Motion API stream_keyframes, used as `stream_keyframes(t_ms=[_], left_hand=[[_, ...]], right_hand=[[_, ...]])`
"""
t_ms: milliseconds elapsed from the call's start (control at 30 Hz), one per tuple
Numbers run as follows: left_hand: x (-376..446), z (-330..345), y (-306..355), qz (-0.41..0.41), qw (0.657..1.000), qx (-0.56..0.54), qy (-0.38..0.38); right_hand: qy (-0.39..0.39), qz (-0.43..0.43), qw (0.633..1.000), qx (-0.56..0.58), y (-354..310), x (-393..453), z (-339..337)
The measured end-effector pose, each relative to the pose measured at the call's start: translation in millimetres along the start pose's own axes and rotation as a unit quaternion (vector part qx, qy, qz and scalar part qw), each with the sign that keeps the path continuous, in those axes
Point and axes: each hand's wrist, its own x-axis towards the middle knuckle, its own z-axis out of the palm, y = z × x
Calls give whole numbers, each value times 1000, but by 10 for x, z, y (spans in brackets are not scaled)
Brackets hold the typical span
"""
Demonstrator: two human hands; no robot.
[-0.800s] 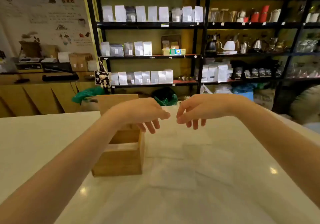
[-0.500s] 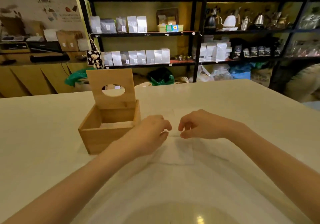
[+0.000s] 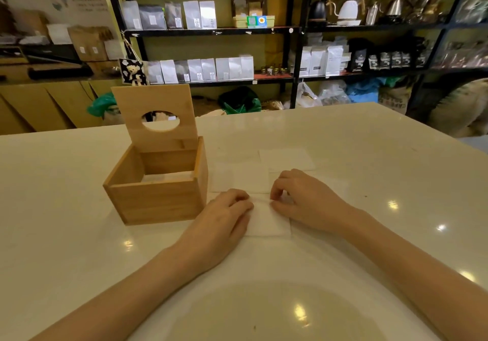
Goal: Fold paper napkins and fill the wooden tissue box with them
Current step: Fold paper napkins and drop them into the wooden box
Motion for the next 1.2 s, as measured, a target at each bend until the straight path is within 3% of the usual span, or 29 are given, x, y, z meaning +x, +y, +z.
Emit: stream_keyframes(t_ms=[233,300,433,500,600,767,833,1000,1100,1200], left_hand=[[-30,17,-6,8,999,12,34],[-35,7,16,4,999,-7,45],[-62,-143,148,-40,986,-147,67],[-53,-222,215,-105,956,-265,72],[-7,-327,222,-200,873,-442,42],[-33,-391,158,-260,841,-473,-29],[-43,-362,141,-273,851,-446,-48],[-81,-293,149,-171,973,-148,-52],[-105,-244,183,-115,993,-1,-8],[16,-221,284,-89,994,10,58]], right_hand=[[21,-15,990,136,3,-48,-53],[23,-10,974,223,-2,-65,-128],[-12,2,920,392,52,-150,-349],[-36,6,903,429,81,-200,-436],[-64,16,897,436,109,-235,-496],[-154,19,902,402,119,-239,-468],[-183,16,916,356,121,-237,-430],[-169,19,951,259,139,-234,-417],[-49,61,974,212,291,-224,-519],[110,126,972,164,562,-218,-600]])
